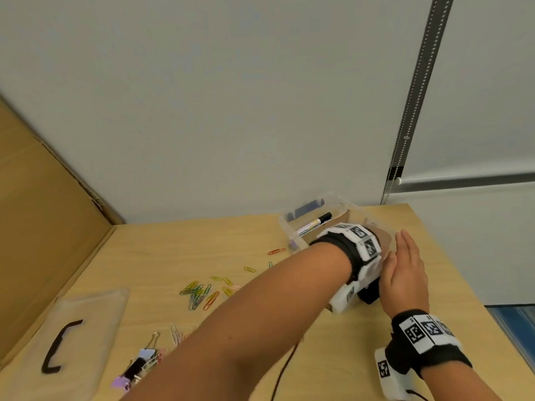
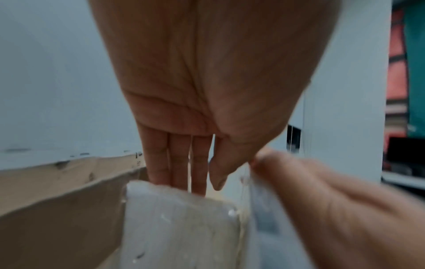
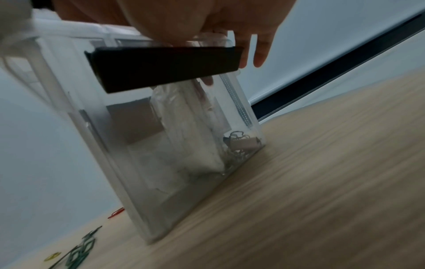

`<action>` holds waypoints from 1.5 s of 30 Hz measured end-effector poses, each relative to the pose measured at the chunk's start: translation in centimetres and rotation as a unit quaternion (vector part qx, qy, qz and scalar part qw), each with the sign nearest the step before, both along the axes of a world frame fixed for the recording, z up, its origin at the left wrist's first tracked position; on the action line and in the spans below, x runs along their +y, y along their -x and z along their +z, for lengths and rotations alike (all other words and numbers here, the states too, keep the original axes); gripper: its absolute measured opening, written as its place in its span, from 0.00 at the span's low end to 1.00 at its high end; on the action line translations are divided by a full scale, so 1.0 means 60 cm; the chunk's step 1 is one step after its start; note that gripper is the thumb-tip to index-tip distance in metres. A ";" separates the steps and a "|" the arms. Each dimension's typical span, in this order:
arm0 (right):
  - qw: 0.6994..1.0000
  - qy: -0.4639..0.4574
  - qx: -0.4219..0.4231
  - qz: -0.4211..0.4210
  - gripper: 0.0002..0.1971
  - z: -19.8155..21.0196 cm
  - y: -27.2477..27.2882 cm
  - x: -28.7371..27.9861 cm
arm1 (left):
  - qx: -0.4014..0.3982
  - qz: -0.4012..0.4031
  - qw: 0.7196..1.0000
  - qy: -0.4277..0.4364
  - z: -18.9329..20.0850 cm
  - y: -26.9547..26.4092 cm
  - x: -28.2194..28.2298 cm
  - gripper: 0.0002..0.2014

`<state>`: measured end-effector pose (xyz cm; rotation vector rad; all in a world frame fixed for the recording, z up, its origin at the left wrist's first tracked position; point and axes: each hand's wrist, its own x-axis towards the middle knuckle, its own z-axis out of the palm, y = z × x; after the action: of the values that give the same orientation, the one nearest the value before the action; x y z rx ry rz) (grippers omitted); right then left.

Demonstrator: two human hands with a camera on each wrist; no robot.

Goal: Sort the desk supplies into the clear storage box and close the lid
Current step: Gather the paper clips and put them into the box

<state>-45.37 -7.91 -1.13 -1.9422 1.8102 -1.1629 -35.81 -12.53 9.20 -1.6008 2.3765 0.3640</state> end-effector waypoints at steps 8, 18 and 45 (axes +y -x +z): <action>0.999 -0.010 -0.018 -0.024 0.32 0.003 -0.006 -0.001 | 0.275 0.115 0.948 0.116 0.084 -0.208 0.150 0.10; 0.988 0.106 0.030 0.106 0.21 0.088 -0.151 0.130 | 0.237 0.280 0.924 0.106 -0.056 -0.479 0.357 0.09; 0.720 -0.485 -0.412 0.277 0.16 0.012 -0.335 0.271 | 0.467 0.226 0.855 -0.001 -0.161 -0.576 0.393 0.10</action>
<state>-25.26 8.34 -0.40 -0.9244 0.8777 -0.4904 -1.23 11.03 -0.47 -2.3448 2.4876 1.5480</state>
